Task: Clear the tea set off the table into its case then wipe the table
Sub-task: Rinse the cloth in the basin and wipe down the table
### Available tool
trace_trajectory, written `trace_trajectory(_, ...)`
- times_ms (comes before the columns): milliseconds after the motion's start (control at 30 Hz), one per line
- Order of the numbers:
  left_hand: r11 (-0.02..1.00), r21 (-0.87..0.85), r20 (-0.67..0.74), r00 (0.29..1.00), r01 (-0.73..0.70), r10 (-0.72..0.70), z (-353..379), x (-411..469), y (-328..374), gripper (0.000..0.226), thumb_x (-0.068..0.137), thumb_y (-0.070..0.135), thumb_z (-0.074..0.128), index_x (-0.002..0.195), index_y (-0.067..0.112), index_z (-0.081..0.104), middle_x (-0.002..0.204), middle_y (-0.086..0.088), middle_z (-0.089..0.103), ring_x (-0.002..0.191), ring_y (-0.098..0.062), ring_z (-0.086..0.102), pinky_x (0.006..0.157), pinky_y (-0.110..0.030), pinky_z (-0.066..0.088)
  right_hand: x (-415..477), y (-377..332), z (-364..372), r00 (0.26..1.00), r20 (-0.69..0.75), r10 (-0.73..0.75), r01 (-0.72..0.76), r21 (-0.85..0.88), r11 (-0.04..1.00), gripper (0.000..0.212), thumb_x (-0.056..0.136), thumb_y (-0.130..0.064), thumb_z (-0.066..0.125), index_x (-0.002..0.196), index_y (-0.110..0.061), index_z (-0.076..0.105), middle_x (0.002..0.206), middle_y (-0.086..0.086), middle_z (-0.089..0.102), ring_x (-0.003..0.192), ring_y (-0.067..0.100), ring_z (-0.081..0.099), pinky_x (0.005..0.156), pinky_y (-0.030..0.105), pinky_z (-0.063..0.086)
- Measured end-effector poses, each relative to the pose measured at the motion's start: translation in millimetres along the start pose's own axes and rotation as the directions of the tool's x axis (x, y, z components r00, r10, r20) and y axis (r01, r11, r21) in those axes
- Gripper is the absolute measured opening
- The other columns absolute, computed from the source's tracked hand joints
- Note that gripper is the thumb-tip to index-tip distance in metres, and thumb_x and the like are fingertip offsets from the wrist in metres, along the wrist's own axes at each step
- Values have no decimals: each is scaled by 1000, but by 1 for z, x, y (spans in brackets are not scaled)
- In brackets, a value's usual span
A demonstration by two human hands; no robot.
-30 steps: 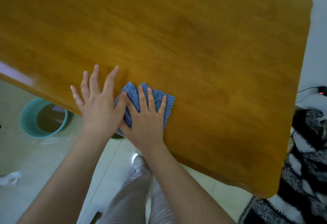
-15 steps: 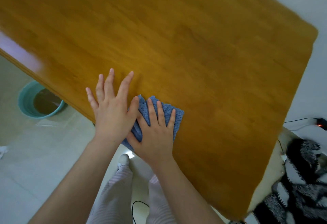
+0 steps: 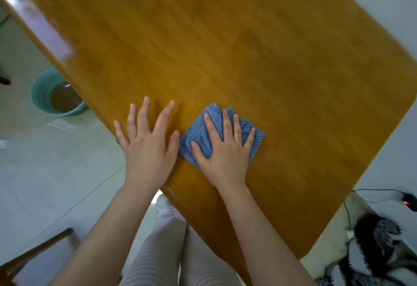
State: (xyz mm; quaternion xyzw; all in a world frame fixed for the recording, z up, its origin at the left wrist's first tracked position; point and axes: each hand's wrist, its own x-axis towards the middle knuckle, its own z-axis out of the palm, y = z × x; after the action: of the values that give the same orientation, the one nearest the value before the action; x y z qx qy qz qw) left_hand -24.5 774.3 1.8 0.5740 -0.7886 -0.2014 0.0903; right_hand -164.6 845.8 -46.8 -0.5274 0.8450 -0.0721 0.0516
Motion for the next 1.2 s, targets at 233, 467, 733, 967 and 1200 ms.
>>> trace_trajectory(233, 1000, -7, 26, 1000, 13, -12, 3, -5, -5, 56, 94, 48, 33, 149, 41, 26, 161, -7, 15, 148, -31, 3, 116, -58, -4, 25, 31, -6, 999, 8, 41, -41, -19, 999, 66, 90, -69, 29, 150, -41, 25, 160, 1, 19, 149, 23, 9, 116, 61, 2)
trace_trajectory(467, 1000, 4, 27, 999, -20, 20, 8, 3, 6, 55, 95, 49, 30, 149, 40, 25, 161, -7, 14, 149, -31, 2, 116, -56, -6, 67, 59, -10, 995, 9, 103, -102, -24, 994, 66, 90, -69, 27, 150, -42, 22, 161, 0, 15, 149, 23, 5, 116, 60, -1)
trace_trajectory(733, 1000, -15, 0, 1000, 9, -9, 23, 15, 42, 55, 97, 42, 41, 150, 39, 24, 162, -7, 11, 149, -30, -2, 116, -55, -8, 114, 90, -16, 997, 12, 82, -82, -20, 996, 66, 91, -70, 27, 151, -42, 20, 162, 0, 12, 149, 22, 3, 116, 61, -2)
trace_trajectory(967, 995, -26, -81, 991, 101, -103, 40, 30, 87, 58, 95, 40, 44, 150, 39, 25, 161, -7, 12, 149, -31, 0, 116, -58, -4, 143, 115, -18, 1000, 6, -21, 21, -26, 999, 66, 91, -68, 29, 151, -41, 22, 161, 2, 16, 149, 24, 6, 115, 61, -3)
trace_trajectory(1200, 988, -14, -130, 979, 155, -156, 50, 33, 119, 58, 96, 39, 45, 150, 39, 25, 161, -8, 10, 149, -30, -2, 116, -58, -6, 165, 139, -23, 997, 6, -81, 81, -12, 997, 67, 91, -68, 29, 151, -39, 24, 161, 2, 17, 149, 24, 6, 115, 61, -3)
